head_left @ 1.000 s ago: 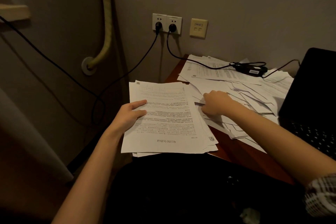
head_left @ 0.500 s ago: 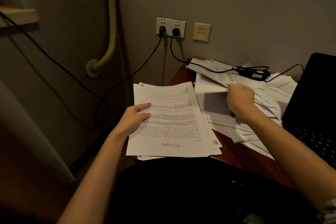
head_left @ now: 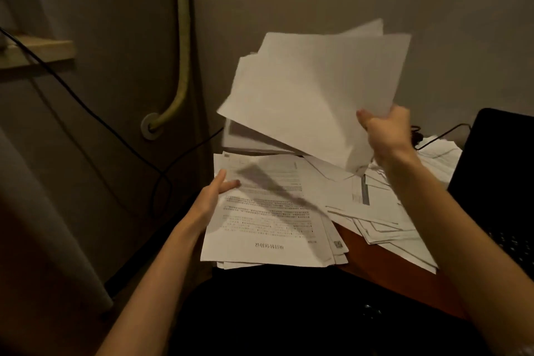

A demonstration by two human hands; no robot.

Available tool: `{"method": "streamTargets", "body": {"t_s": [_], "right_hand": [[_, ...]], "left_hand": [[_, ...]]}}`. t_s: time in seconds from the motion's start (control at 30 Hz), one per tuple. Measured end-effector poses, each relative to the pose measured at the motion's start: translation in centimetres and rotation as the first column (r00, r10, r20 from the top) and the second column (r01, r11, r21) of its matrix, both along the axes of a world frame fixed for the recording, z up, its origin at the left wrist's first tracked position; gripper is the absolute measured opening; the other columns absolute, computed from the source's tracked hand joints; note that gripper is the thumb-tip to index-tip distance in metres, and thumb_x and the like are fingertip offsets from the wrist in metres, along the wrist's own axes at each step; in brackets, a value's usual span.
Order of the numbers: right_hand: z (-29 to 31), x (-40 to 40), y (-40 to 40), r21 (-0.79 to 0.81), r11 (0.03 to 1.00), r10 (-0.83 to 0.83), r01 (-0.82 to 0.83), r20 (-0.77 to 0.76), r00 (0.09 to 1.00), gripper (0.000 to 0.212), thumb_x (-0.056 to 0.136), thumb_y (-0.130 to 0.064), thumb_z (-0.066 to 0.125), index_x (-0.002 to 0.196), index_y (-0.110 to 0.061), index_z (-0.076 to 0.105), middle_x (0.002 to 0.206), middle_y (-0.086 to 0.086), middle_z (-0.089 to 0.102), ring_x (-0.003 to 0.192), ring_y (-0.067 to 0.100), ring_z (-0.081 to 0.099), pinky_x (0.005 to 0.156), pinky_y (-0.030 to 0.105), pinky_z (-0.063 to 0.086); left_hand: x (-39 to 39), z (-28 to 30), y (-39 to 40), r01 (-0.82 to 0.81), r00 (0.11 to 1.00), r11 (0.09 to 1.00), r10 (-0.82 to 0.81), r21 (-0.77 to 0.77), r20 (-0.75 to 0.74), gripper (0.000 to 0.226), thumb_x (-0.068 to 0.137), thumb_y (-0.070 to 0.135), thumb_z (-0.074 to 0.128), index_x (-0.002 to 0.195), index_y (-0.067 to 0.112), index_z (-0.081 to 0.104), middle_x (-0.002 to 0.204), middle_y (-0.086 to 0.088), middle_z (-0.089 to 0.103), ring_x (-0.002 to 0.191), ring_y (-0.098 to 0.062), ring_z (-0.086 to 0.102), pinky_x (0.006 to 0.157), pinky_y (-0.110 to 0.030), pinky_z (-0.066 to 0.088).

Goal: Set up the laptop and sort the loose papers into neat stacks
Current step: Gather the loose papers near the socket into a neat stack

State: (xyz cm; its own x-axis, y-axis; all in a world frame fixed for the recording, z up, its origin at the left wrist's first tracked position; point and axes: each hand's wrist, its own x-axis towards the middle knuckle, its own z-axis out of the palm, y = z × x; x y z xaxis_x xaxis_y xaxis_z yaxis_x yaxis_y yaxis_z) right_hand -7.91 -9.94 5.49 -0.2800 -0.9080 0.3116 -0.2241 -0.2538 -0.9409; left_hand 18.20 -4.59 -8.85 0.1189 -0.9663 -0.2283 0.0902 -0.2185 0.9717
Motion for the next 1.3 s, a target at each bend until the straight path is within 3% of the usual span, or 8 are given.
{"method": "streamTargets", "body": {"t_s": [0.23, 0.37, 0.57, 0.63, 0.73, 0.83, 1.0, 1.3], "right_hand": [[-5.7, 1.3, 0.3, 0.183, 0.982, -0.082, 0.036, 0.25, 0.965, 0.039, 0.092, -0.004, 0.057, 0.13, -0.001, 0.05, 0.117, 0.009, 0.058, 0.105, 0.024, 0.054, 0.088, 0.029, 0.044], [-8.5, 1.9, 2.1, -0.207, 0.977, -0.095, 0.048, -0.223, 0.97, 0.024, 0.095, -0.009, 0.054, 0.118, -0.003, 0.061, 0.091, -0.003, 0.062, 0.084, 0.022, 0.062, 0.074, 0.031, 0.054], [-15.1, 2.3, 5.7, -0.223, 0.737, 0.126, -0.638, -0.882, 0.454, 0.047, 0.069, -0.019, 0.078, 0.114, -0.013, 0.067, 0.105, 0.005, 0.071, 0.096, 0.017, 0.068, 0.075, 0.033, 0.058], [-15.8, 3.0, 6.7, -0.022, 0.723, 0.164, -0.691, -0.965, 0.202, 0.045, 0.077, -0.029, 0.067, 0.119, -0.015, 0.063, 0.106, 0.007, 0.069, 0.096, 0.024, 0.068, 0.062, 0.038, 0.059], [-13.5, 3.1, 6.9, 0.303, 0.77, 0.348, -0.562, -0.937, -0.029, 0.063, 0.088, -0.066, 0.041, 0.139, -0.029, 0.043, 0.135, -0.002, 0.051, 0.126, 0.017, 0.044, 0.09, 0.039, 0.047], [-12.0, 2.5, 5.9, 0.399, 0.77, 0.581, -0.498, -0.76, 0.289, 0.071, 0.08, -0.074, 0.043, 0.141, -0.036, 0.04, 0.144, -0.01, 0.043, 0.132, 0.011, 0.038, 0.103, 0.034, 0.033], [-10.6, -0.1, 0.8, 0.407, 0.88, 0.38, -0.245, -0.295, 0.877, 0.093, 0.08, -0.037, 0.073, 0.15, -0.012, 0.017, 0.15, 0.01, 0.034, 0.133, 0.026, 0.04, 0.105, 0.039, 0.037], [-0.4, -0.1, -1.2, -0.17, 0.908, 0.411, -0.383, 0.18, 0.894, 0.025, 0.083, -0.009, 0.067, 0.106, -0.018, 0.062, 0.097, -0.005, 0.068, 0.082, 0.004, 0.068, 0.07, 0.02, 0.056]], "left_hand": [[-0.3, -0.1, 0.0, -0.044, 0.992, 0.999, 0.04, -0.028, -0.116, 0.066, 0.097, 0.058, 0.016, 0.132, 0.012, 0.049, 0.111, -0.015, 0.063, 0.099, -0.03, 0.061, 0.089, -0.042, 0.048], [-0.7, -0.3, -0.5, -0.03, 0.984, 0.998, 0.018, -0.061, -0.179, 0.048, 0.1, 0.049, 0.013, 0.106, 0.024, 0.053, 0.102, -0.004, 0.065, 0.089, -0.019, 0.063, 0.072, -0.031, 0.048], [1.0, -0.2, -1.1, -0.059, 0.948, 0.998, 0.055, -0.004, -0.312, 0.057, 0.098, 0.055, 0.022, 0.107, 0.015, 0.062, 0.084, -0.005, 0.074, 0.073, -0.019, 0.071, 0.062, -0.028, 0.055], [1.1, 0.4, -0.9, 0.0, 0.982, 0.999, 0.01, 0.049, -0.191, 0.041, 0.099, 0.044, 0.037, 0.109, 0.013, 0.062, 0.098, -0.008, 0.071, 0.085, -0.024, 0.068, 0.073, -0.035, 0.055], [1.2, 0.4, -1.2, -0.004, 0.991, 0.994, -0.011, 0.113, 0.133, 0.031, 0.094, 0.012, 0.057, 0.123, 0.005, 0.055, 0.118, -0.014, 0.062, 0.104, -0.03, 0.061, 0.092, -0.044, 0.048], [0.8, 0.5, -1.2, -0.025, 0.982, 1.0, 0.027, -0.015, 0.186, 0.044, 0.09, -0.005, 0.056, 0.132, 0.003, 0.047, 0.124, -0.016, 0.057, 0.116, -0.034, 0.055, 0.099, -0.046, 0.045], [0.5, 2.6, -0.1, -0.025, 0.996, 0.953, 0.05, -0.301, 0.074, 0.043, 0.087, -0.002, 0.059, 0.126, 0.013, 0.049, 0.116, -0.006, 0.061, 0.108, -0.024, 0.06, 0.096, -0.043, 0.049], [-2.9, 11.2, -1.2, -0.168, 0.977, 0.725, 0.211, -0.668, -0.017, 0.046, 0.068, 0.023, 0.076, 0.11, 0.026, 0.056, 0.106, 0.009, 0.066, 0.096, -0.006, 0.066, 0.081, -0.029, 0.057]]}}
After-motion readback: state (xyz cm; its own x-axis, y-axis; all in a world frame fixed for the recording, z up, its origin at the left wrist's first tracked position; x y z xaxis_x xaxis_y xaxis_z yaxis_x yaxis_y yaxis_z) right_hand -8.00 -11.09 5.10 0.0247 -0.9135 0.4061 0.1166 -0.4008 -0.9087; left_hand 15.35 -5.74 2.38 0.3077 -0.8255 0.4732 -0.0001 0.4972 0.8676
